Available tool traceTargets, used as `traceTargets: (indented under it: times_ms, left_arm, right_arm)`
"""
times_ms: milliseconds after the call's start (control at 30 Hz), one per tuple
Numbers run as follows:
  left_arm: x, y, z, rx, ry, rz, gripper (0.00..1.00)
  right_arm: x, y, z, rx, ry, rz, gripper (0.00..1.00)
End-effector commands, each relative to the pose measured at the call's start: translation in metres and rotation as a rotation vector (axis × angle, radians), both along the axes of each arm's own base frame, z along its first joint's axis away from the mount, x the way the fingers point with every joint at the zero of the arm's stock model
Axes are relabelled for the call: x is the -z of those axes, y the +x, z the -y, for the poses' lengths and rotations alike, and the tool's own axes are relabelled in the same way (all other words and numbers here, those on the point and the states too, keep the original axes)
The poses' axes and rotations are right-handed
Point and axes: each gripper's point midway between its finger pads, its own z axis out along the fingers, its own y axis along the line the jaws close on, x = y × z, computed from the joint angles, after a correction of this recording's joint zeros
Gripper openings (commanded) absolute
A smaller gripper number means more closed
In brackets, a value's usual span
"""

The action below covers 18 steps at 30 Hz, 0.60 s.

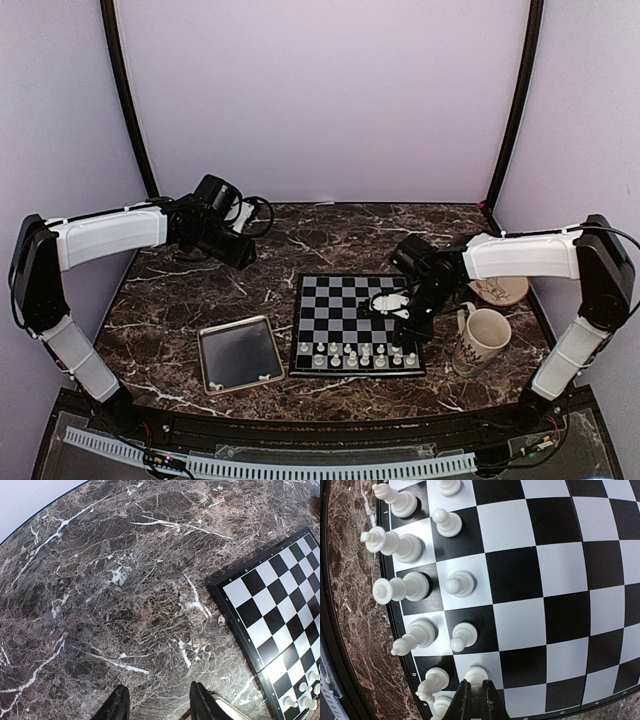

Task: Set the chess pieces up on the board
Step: Place the pawn at g2.

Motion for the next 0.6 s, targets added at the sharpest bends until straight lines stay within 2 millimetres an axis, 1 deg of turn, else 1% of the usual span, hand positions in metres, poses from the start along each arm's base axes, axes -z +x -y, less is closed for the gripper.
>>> traceTargets:
  times_ms: [0, 133, 267, 400, 467, 567]
  left_arm:
    - [-0.005, -0.002, 0.003, 0.021, -0.001, -0.009, 0.44]
    - [-0.004, -0.002, 0.003, 0.02, -0.002, -0.013, 0.43]
    - [-0.003, -0.001, 0.002, 0.017, 0.001, -0.015, 0.44]
    - [0.0, -0.003, 0.002, 0.007, 0.0, -0.03, 0.43]
    - [0.003, -0.007, 0.0, -0.012, 0.007, -0.062, 0.43]
    - [0.005, -0.017, 0.001, -0.011, 0.065, -0.1, 0.41]
  right_arm:
    - [0.005, -0.004, 0.001, -0.015, -0.012, 0.0, 0.1]
    - [0.005, -0.004, 0.0, -0.014, -0.01, 0.002, 0.15]
    - [-0.004, -0.003, -0.002, -0.012, 0.01, 0.002, 0.19]
    - [-0.022, 0.0, -0.004, -0.003, 0.054, -0.009, 0.22]
    - [-0.038, 0.008, -0.003, 0.025, 0.1, 0.009, 0.22]
    - [-0.055, 0.025, 0.002, 0.086, 0.166, 0.033, 0.22]
